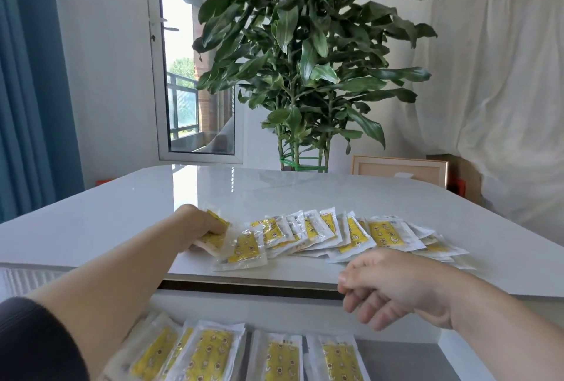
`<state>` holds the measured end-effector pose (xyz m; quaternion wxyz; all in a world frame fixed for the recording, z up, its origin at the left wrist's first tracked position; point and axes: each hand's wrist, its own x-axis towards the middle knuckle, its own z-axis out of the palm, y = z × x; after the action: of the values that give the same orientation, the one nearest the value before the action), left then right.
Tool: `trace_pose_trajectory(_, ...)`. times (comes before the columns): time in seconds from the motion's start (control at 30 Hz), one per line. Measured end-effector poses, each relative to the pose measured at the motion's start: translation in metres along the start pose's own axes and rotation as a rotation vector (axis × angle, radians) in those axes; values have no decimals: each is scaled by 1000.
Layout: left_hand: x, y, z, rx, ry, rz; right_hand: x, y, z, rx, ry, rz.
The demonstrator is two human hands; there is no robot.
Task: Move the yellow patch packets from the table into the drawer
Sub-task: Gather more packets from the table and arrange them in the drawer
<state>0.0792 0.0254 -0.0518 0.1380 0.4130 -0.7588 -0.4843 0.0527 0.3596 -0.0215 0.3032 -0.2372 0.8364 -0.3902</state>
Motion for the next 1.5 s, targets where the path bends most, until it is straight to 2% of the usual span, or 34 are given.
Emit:
trace_pose_trajectory(0.27,-27,-25,-33,-592,-15,39,40,-58,53,-17,23,12)
trace_pose_trajectory(0.43,-31,-39,-43,-685,37,56,99,-88,78,-292,339,-34)
trace_pose_trajectory(0.53,-31,-36,-52,-756,68,71,117,-97,84,-400,457,-50)
trace_pose_trajectory(0.7,-32,-30,-61,-843,67,110,140,-104,100,-604,444,3)
trace_pose_trajectory(0.87,-34,-28,-64,-868,79,128,153,-105,109,-696,452,39)
trace_pose_trajectory(0.97,-38,-29,-64,-861,63,114,155,-103,110,-614,456,49)
trace_pose_trajectory(1.1,-45,-29,-67,-851,51,110,150,-93,100,-369,446,39)
trace_pose_trajectory(1.3,-63,-21,-71,-804,12,138,108,-72,65,164,365,-158)
trace_pose_trajectory(1.5,-96,-14,-52,-595,-138,173,42,-27,28,428,322,-249)
